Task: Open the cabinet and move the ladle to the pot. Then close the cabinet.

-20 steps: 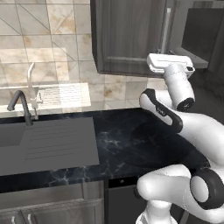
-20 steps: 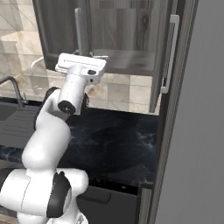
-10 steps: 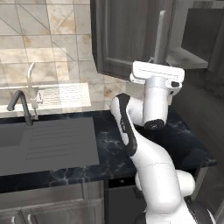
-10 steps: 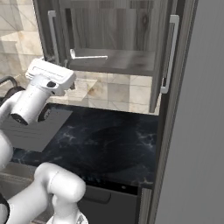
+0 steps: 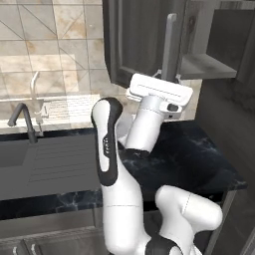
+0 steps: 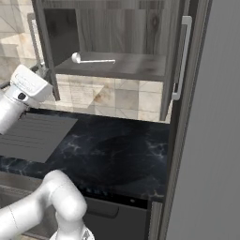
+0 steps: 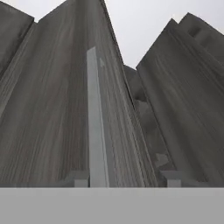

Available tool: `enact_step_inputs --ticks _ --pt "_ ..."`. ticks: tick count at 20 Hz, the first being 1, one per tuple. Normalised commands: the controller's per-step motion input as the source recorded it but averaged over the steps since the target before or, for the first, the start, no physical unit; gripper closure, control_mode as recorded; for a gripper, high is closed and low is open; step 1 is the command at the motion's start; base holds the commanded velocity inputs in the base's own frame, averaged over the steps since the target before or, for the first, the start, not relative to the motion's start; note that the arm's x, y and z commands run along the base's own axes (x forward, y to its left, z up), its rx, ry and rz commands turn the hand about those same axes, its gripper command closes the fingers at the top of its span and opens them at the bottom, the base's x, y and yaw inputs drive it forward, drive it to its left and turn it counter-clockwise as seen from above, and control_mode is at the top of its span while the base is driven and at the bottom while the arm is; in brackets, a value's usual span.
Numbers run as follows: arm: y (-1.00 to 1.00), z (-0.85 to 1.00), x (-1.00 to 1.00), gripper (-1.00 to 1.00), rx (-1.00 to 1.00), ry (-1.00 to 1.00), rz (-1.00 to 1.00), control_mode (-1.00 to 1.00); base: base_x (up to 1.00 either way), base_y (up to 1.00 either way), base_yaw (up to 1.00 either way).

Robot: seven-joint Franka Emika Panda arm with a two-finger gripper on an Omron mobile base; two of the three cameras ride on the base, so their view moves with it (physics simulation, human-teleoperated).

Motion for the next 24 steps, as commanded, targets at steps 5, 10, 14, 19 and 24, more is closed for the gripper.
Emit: enact_step_inputs --ticks 5,10,14,19,24 --pt "0.96 0.36 -0.35 1.00 0.00 0.00 -0.19 -1.00 0.00 0.00 0.00" --pt "0.85 0.47 -0.11 1.00 0.00 0.00 -0.06 -1.00 0.00 0.00 0.00" --pt "1.00 0.25 -0.04 1.00 0.00 0.00 0.00 -1.00 0.00 0.00 0.00" --pt "1.00 0.02 -0.10 -1.00 0.00 0.00 0.00 -1.00 0.00 0.00 0.00" --pt "0.58 0.14 -0.47 -1.00 0.00 0.00 0.00 -1.00 0.00 0.00 0.00"
